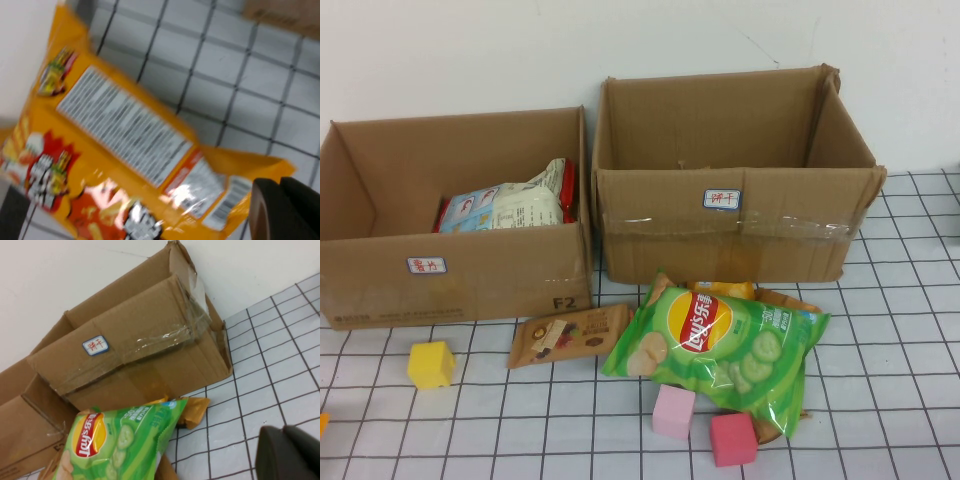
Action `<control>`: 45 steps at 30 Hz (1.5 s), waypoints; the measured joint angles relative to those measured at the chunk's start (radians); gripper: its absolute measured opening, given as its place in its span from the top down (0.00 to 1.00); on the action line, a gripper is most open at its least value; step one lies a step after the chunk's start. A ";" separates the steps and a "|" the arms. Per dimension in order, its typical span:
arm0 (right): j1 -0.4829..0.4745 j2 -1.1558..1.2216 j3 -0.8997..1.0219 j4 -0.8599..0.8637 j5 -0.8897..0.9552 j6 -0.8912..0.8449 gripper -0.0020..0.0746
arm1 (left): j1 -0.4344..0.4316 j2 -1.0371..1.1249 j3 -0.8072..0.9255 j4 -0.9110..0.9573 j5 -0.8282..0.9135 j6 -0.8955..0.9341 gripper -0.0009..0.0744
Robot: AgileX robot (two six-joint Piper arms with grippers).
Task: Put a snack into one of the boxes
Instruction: Place the potato chip in the potato chip box
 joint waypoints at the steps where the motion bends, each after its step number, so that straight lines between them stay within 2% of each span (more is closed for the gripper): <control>1: 0.000 0.000 0.000 0.002 0.002 -0.001 0.97 | 0.021 0.000 0.021 0.002 -0.009 -0.013 0.98; 5: 0.000 0.000 0.000 0.006 0.007 -0.001 0.97 | 0.104 0.002 0.050 -0.031 -0.059 -0.043 0.87; 11: 0.000 0.000 0.000 0.014 0.015 -0.001 0.97 | 0.194 0.060 0.050 -0.104 -0.143 -0.093 0.45; 12: 0.000 0.000 0.000 0.019 0.019 -0.001 0.97 | 0.218 0.100 0.050 -0.109 -0.176 -0.135 0.34; 14: 0.000 0.000 0.000 0.021 0.025 -0.001 0.98 | 0.235 0.138 0.050 -0.111 -0.212 -0.185 0.29; 18: 0.006 0.000 0.000 0.023 0.026 -0.001 0.98 | 0.251 0.220 0.050 -0.114 -0.286 -0.269 0.25; 26: 0.010 0.000 0.000 0.023 0.029 -0.001 0.97 | 0.255 0.272 0.050 -0.059 -0.431 -0.300 0.25; 37: 0.010 0.000 0.000 0.026 0.031 -0.001 0.97 | 0.255 0.393 0.005 0.029 -0.374 -0.357 0.25; 45: 0.010 0.000 0.000 0.027 0.033 -0.001 0.97 | 0.255 0.422 -0.030 0.161 -0.378 -0.439 0.25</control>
